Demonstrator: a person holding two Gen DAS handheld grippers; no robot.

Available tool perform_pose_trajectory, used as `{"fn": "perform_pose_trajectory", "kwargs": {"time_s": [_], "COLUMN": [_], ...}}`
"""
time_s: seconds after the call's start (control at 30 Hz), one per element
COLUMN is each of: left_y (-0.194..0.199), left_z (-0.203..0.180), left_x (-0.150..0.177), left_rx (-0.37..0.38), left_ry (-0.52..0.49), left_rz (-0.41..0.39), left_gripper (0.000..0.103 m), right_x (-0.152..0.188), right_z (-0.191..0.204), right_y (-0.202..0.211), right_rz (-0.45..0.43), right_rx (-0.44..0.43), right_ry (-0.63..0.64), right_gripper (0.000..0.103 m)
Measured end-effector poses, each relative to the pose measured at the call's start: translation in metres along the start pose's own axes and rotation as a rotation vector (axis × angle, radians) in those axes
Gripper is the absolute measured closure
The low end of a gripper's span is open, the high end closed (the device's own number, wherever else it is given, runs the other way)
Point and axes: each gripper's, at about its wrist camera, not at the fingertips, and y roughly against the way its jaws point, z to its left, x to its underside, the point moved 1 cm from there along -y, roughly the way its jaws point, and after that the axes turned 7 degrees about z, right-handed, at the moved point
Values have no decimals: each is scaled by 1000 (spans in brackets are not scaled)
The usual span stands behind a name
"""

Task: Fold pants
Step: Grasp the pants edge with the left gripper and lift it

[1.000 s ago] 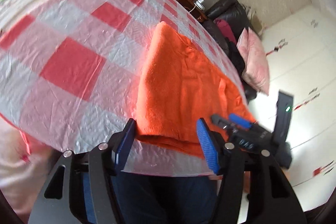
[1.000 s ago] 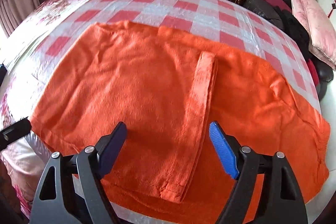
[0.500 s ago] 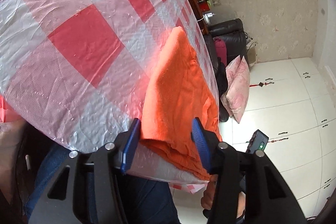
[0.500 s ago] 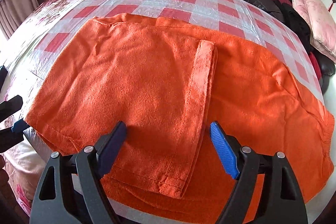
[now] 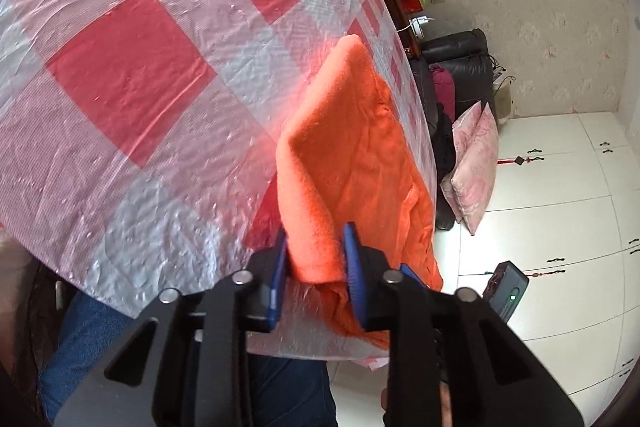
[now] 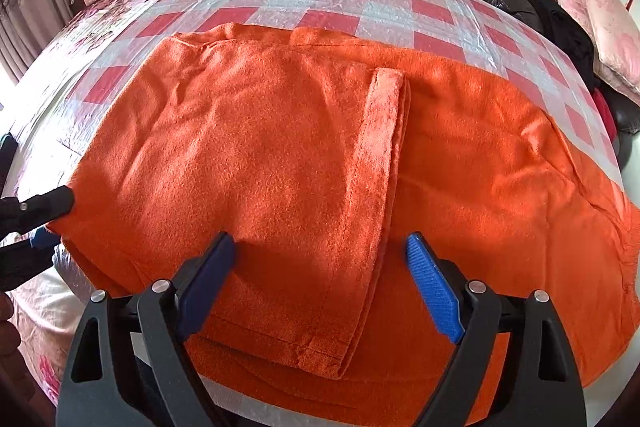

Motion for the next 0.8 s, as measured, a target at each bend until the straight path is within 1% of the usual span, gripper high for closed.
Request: {"fn": "perform_pose_trajectory", "kwargs": {"time_s": [0.07, 0.13, 0.2, 0.27, 0.3, 0.43, 0.53, 0.6, 0.63, 0.73, 0.8], "left_y": [2, 5, 7, 5, 3, -8, -16, -24, -28, -36, -41], "left_z": [-11, -27, -49, -68, -78, -104, -118, -124, -127, -136, -139], "left_x": [3, 6, 16, 28, 36, 56, 68, 77, 80, 89, 92], "left_rx": [-70, -165, -293, -390, -437, -562, -641, -696, -710, -759, -777], "left_ry": [-62, -148, -281, -404, -462, -623, -737, -804, -830, -903, -940], "left_rz": [-30, -66, -120, -168, -193, -254, -286, -302, -307, -322, -326], "left_gripper": [86, 88, 90, 90, 90, 91, 91, 91, 91, 91, 91], "right_x": [0, -1, -3, -11, -18, -54, -81, -93, -100, -112, -116], "right_z": [-1, -1, -1, -1, -2, 0, 16, 34, 47, 78, 95], "right_y": [0, 0, 0, 6, 13, 36, 38, 39, 39, 35, 28], "right_rz": [9, 20, 39, 44, 37, 43, 110, 139, 151, 184, 211], "right_rx": [-7, -8, -7, -14, -40, -211, -296, -311, -319, -296, -274], "right_ry": [-1, 5, 16, 24, 18, -11, 10, 49, 84, 162, 197], "right_gripper": [19, 19, 20, 20, 20, 17, 15, 14, 13, 13, 13]}}
